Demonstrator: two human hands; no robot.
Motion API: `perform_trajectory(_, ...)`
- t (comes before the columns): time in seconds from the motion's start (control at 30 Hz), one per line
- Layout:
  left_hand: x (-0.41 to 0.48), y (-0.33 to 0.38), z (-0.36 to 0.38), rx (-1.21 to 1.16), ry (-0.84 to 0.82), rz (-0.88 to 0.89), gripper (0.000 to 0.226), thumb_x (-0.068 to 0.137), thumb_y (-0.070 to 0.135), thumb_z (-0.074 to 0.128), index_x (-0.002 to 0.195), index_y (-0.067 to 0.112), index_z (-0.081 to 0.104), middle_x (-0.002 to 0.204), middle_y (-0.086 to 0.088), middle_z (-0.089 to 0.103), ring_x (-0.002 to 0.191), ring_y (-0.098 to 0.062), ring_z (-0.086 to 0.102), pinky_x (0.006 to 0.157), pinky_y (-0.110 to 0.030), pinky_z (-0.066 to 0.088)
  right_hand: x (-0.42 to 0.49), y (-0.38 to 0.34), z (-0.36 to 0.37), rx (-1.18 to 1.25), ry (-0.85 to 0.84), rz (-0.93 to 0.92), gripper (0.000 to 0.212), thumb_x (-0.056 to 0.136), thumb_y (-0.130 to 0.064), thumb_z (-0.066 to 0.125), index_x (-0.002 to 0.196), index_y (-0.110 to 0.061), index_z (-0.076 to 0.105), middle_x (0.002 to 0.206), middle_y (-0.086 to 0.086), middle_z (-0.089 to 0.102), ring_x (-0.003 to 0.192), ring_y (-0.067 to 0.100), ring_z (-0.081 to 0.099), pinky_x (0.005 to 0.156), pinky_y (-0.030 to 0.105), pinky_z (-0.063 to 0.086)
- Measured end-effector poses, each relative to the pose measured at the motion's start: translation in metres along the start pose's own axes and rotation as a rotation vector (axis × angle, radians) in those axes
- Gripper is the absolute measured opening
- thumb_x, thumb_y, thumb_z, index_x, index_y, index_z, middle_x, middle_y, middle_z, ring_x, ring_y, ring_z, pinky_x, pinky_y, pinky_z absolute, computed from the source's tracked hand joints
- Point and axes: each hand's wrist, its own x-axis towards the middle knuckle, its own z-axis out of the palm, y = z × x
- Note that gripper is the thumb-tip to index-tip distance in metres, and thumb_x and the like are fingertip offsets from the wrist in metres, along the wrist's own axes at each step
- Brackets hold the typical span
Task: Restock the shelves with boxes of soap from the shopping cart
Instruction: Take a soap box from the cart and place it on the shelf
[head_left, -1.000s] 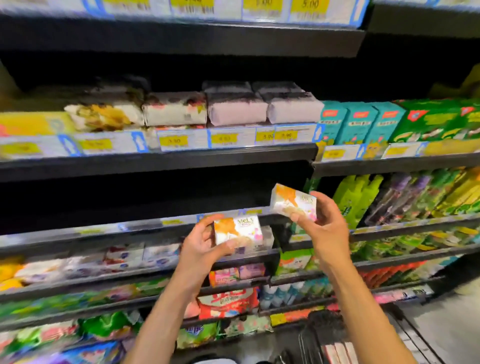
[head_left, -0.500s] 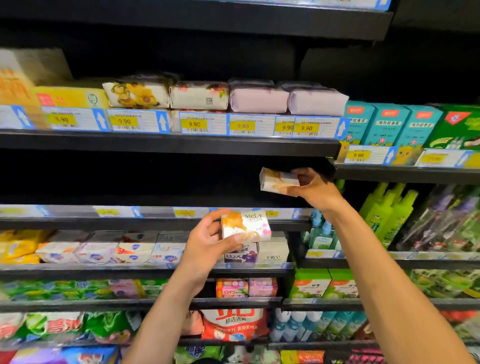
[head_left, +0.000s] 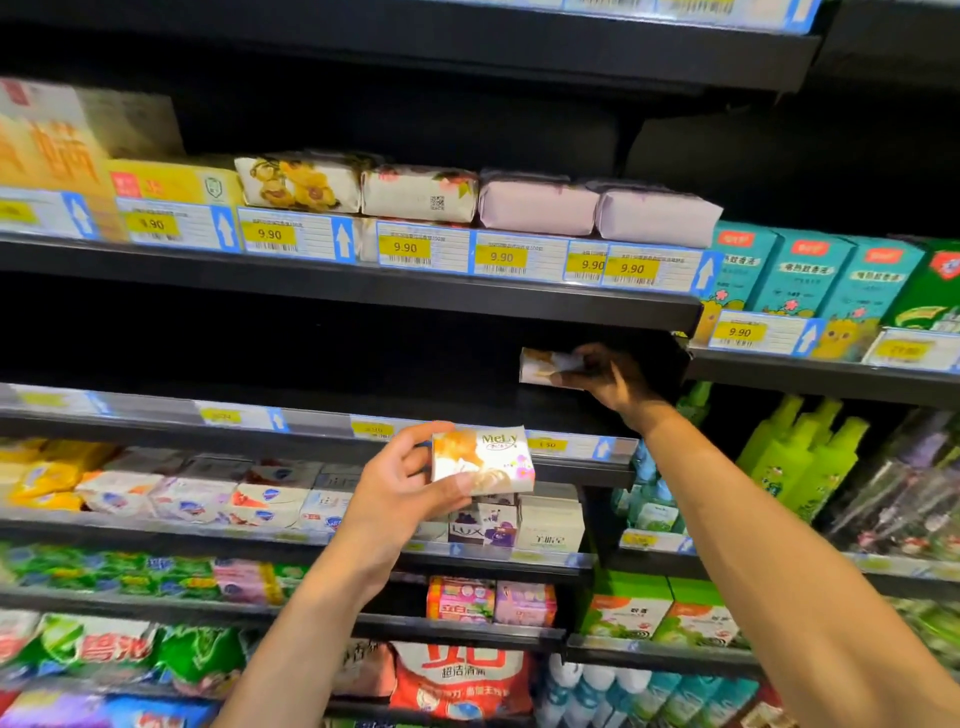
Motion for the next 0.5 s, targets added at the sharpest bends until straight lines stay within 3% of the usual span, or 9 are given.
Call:
perform_trajectory(0.07, 0.001, 0.001, 0.001, -0.018, -0.005, -0.001, 0.053, 0.084, 0.008, 0.077, 0.13, 0.026, 0.056, 0.116, 0.001, 0.073, 0.107, -0.021, 0.071, 0.085, -0.035, 0.06, -0.002, 0.001, 0.003, 0.006, -0.014, 0.009, 0.061, 0.082, 0.005, 0.08, 0.137, 0.012, 0.052, 0.121, 0.017, 0.062, 0.104, 0.017, 0.062, 0.077, 0.006, 0.045)
perform_trajectory(0.13, 0.003, 0.003, 0.003, -0.029, -0.009, -0.004, 0.055, 0.084, 0.009, 0.077, 0.131, 0.027, 0.056, 0.117, 0.001, 0.073, 0.108, -0.021, 0.071, 0.084, -0.034, 0.06, -0.005, -0.002, 0.002, -0.042, -0.041, 0.021, 0.074, 0.087, -0.016, 0.082, 0.149, -0.001, 0.045, 0.141, 0.015, 0.058, 0.126, 0.023, 0.057, 0.098, 0.019, 0.043)
perform_trajectory(0.2, 0.005, 0.006, 0.005, -0.034, -0.008, -0.006, 0.056, 0.083, 0.01, 0.077, 0.131, 0.029, 0.055, 0.118, 0.003, 0.073, 0.109, -0.021, 0.071, 0.084, -0.032, 0.06, -0.007, -0.004, -0.003, -0.091, -0.024, 0.012, 0.076, 0.088, -0.034, 0.079, 0.152, -0.01, 0.045, 0.147, 0.012, 0.056, 0.135, 0.027, 0.053, 0.111, 0.033, 0.042)
perform_trajectory(0.23, 0.005, 0.007, 0.006, -0.033, -0.005, -0.004, 0.057, 0.082, 0.011, 0.077, 0.131, 0.03, 0.055, 0.118, 0.003, 0.073, 0.109, -0.021, 0.071, 0.084, -0.033, 0.06, -0.012, -0.008, -0.007, -0.094, -0.016, 0.0, 0.07, 0.09, -0.038, 0.077, 0.15, -0.012, 0.049, 0.144, 0.012, 0.059, 0.133, 0.028, 0.055, 0.11, 0.034, 0.044)
perform_trajectory(0.3, 0.008, 0.01, 0.009, -0.031, 0.002, 0.004, 0.061, 0.082, 0.012, 0.078, 0.134, 0.031, 0.052, 0.117, 0.002, 0.073, 0.109, -0.02, 0.071, 0.085, -0.035, 0.06, -0.034, -0.019, -0.016, -0.054, -0.016, -0.026, 0.047, 0.096, -0.032, 0.071, 0.138, -0.015, 0.061, 0.13, 0.003, 0.067, 0.123, 0.021, 0.061, 0.096, 0.016, 0.045)
perform_trajectory(0.37, 0.01, 0.013, 0.012, -0.035, 0.007, 0.015, 0.063, 0.083, 0.01, 0.077, 0.136, 0.032, 0.049, 0.114, 0.0, 0.074, 0.107, -0.021, 0.071, 0.085, -0.035, 0.06, -0.065, -0.03, -0.025, -0.035, -0.092, -0.069, 0.025, 0.099, -0.031, 0.066, 0.124, -0.028, 0.069, 0.116, -0.017, 0.068, 0.115, 0.005, 0.063, 0.088, 0.001, 0.04)
perform_trajectory(0.43, 0.013, 0.016, 0.015, -0.041, 0.009, 0.025, 0.06, 0.084, 0.009, 0.077, 0.133, 0.029, 0.051, 0.112, -0.002, 0.074, 0.106, -0.022, 0.072, 0.084, -0.034, 0.061, -0.09, -0.031, -0.031, -0.023, -0.17, -0.152, 0.024, 0.096, -0.037, 0.07, 0.12, -0.039, 0.07, 0.122, -0.021, 0.068, 0.121, 0.003, 0.061, 0.105, 0.016, 0.044)
perform_trajectory(0.5, 0.017, 0.019, 0.019, -0.06, -0.004, 0.03, 0.058, 0.083, 0.008, 0.078, 0.132, 0.025, 0.052, 0.113, -0.004, 0.074, 0.106, -0.024, 0.072, 0.084, -0.035, 0.061, -0.111, -0.035, -0.032, -0.056, -0.234, -0.259, 0.046, 0.084, -0.047, 0.078, 0.128, -0.039, 0.067, 0.134, -0.016, 0.064, 0.128, 0.005, 0.057, 0.108, 0.026, 0.044)
